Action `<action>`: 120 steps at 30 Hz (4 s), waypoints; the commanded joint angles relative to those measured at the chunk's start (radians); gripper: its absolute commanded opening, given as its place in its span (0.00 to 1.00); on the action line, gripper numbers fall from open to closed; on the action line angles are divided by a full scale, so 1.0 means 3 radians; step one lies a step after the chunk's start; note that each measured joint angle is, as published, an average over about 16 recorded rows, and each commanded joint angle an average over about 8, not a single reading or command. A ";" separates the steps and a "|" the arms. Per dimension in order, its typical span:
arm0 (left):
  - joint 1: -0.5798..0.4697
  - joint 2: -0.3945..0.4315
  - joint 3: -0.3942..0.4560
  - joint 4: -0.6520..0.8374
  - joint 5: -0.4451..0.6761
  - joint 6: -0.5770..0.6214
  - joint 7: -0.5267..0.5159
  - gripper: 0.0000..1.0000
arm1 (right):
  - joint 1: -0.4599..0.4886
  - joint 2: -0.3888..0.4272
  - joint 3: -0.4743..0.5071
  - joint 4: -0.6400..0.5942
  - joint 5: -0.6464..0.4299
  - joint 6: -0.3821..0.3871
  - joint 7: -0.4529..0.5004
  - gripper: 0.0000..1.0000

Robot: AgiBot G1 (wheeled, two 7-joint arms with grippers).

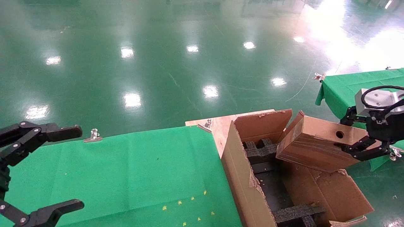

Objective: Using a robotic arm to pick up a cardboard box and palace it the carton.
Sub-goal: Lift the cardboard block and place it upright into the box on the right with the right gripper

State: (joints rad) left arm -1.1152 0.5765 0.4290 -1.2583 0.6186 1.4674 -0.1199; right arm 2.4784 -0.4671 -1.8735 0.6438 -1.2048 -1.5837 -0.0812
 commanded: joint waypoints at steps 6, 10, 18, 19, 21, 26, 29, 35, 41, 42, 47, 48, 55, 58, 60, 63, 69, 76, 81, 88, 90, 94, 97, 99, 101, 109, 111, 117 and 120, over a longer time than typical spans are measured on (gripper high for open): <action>0.0000 0.0000 0.0000 0.0000 0.0000 0.0000 0.0000 1.00 | -0.0057 0.0027 -0.0026 -0.0042 0.0090 0.0066 0.0190 0.00; 0.0000 0.0000 0.0000 0.0001 0.0000 0.0000 0.0000 1.00 | -0.0198 0.0072 -0.0048 -0.0085 0.0249 0.0192 0.0646 0.00; 0.0000 0.0000 0.0000 0.0001 -0.0001 0.0000 0.0000 1.00 | -0.0458 0.0217 -0.0106 0.0102 0.0428 0.0616 0.1831 0.00; 0.0000 0.0000 0.0000 0.0001 -0.0001 0.0000 0.0000 1.00 | -0.0482 0.0245 -0.0118 0.0157 0.0430 0.0685 0.1975 0.00; 0.0000 0.0000 0.0000 0.0001 -0.0001 0.0000 0.0000 1.00 | -0.0521 0.0305 -0.0144 0.0279 0.0414 0.0826 0.2239 0.00; 0.0000 0.0000 0.0000 0.0001 -0.0001 0.0000 0.0001 1.00 | -0.0563 0.0458 -0.0220 0.0627 0.0263 0.1195 0.2838 0.00; 0.0000 0.0000 0.0001 0.0001 -0.0001 0.0000 0.0001 1.00 | -0.0563 0.0545 -0.0268 0.0842 0.0115 0.1394 0.3134 0.00; 0.0000 0.0000 0.0001 0.0001 -0.0001 -0.0001 0.0001 1.00 | -0.0552 0.0696 -0.0354 0.1248 -0.0201 0.1672 0.3587 0.00; 0.0000 0.0000 0.0001 0.0001 -0.0001 -0.0001 0.0001 1.00 | -0.0581 0.0803 -0.0434 0.1574 -0.0458 0.1855 0.3918 0.00; 0.0000 0.0000 0.0001 0.0001 -0.0001 -0.0001 0.0001 1.00 | -0.0592 0.0815 -0.0446 0.1616 -0.0489 0.1883 0.3960 0.00; 0.0000 0.0000 0.0001 0.0001 -0.0001 -0.0001 0.0001 1.00 | -0.0678 0.0848 -0.0514 0.1779 -0.0610 0.2041 0.4132 0.00; 0.0000 0.0000 0.0001 0.0001 -0.0001 -0.0001 0.0001 1.00 | -0.0700 0.0847 -0.0528 0.1802 -0.0629 0.2076 0.4161 0.00; 0.0000 0.0000 0.0001 0.0001 -0.0001 -0.0001 0.0001 1.00 | -0.0888 0.0790 -0.0630 0.1872 -0.0724 0.2347 0.4344 0.00; 0.0000 0.0000 0.0001 0.0001 -0.0001 -0.0001 0.0001 1.00 | -0.0982 0.0741 -0.0670 0.1860 -0.0739 0.2471 0.4405 0.00; 0.0000 0.0000 0.0001 0.0001 -0.0001 -0.0001 0.0001 1.00 | -0.1046 0.0698 -0.0695 0.1841 -0.0746 0.2552 0.4439 0.00; 0.0000 -0.0001 0.0002 0.0001 -0.0002 -0.0001 0.0001 1.00 | -0.1138 0.0628 -0.0725 0.1803 -0.0746 0.2661 0.4480 0.00; 0.0000 -0.0001 0.0002 0.0001 -0.0002 -0.0001 0.0001 1.00 | -0.1322 0.0468 -0.0771 0.1691 -0.0711 0.2849 0.4535 0.00; 0.0000 -0.0001 0.0002 0.0001 -0.0002 -0.0001 0.0001 1.00 | -0.1510 0.0298 -0.0797 0.1559 -0.0632 0.2991 0.4545 0.00; -0.0001 -0.0001 0.0002 0.0001 -0.0002 -0.0001 0.0001 1.00 | -0.1641 0.0186 -0.0804 0.1448 -0.0564 0.3077 0.4534 0.00; -0.0001 -0.0001 0.0002 0.0001 -0.0002 -0.0001 0.0001 1.00 | -0.1795 0.0059 -0.0799 0.1289 -0.0468 0.3157 0.4473 0.00; -0.0001 -0.0001 0.0002 0.0001 -0.0002 -0.0001 0.0001 1.00 | -0.1838 0.0037 -0.0798 0.1255 -0.0435 0.3168 0.4452 0.00; -0.0001 -0.0001 0.0002 0.0001 -0.0002 -0.0001 0.0002 1.00 | -0.1934 -0.0004 -0.0797 0.1199 -0.0370 0.3196 0.4414 0.00; -0.0001 -0.0001 0.0003 0.0001 -0.0002 -0.0001 0.0002 1.00 | -0.2008 -0.0046 -0.0798 0.1156 -0.0329 0.3219 0.4385 0.00; -0.0001 -0.0001 0.0003 0.0001 -0.0002 -0.0001 0.0002 1.00 | -0.2057 -0.0080 -0.0797 0.1122 -0.0305 0.3235 0.4363 0.00; -0.0001 -0.0001 0.0003 0.0001 -0.0002 -0.0001 0.0002 1.00 | -0.2105 -0.0117 -0.0797 0.1082 -0.0283 0.3248 0.4337 0.00; -0.0001 -0.0001 0.0003 0.0001 -0.0002 -0.0001 0.0002 1.00 | -0.2241 -0.0230 -0.0772 0.0906 -0.0187 0.3256 0.4211 0.00; -0.0001 -0.0001 0.0003 0.0001 -0.0002 -0.0001 0.0002 1.00 | -0.2251 -0.0239 -0.0761 0.0873 -0.0167 0.3247 0.4170 0.00; -0.0001 -0.0001 0.0003 0.0001 -0.0003 -0.0001 0.0002 1.00 | -0.2294 -0.0251 -0.0739 0.0807 -0.0109 0.3207 0.4055 0.00; -0.0001 -0.0001 0.0003 0.0001 -0.0003 -0.0001 0.0002 1.00 | -0.2335 -0.0263 -0.0737 0.0790 -0.0080 0.3191 0.4016 0.00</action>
State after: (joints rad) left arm -1.1155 0.5762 0.4299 -1.2580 0.6178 1.4670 -0.1193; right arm 1.7776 -0.5472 -2.0952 0.8825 -1.2307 -0.6239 1.1256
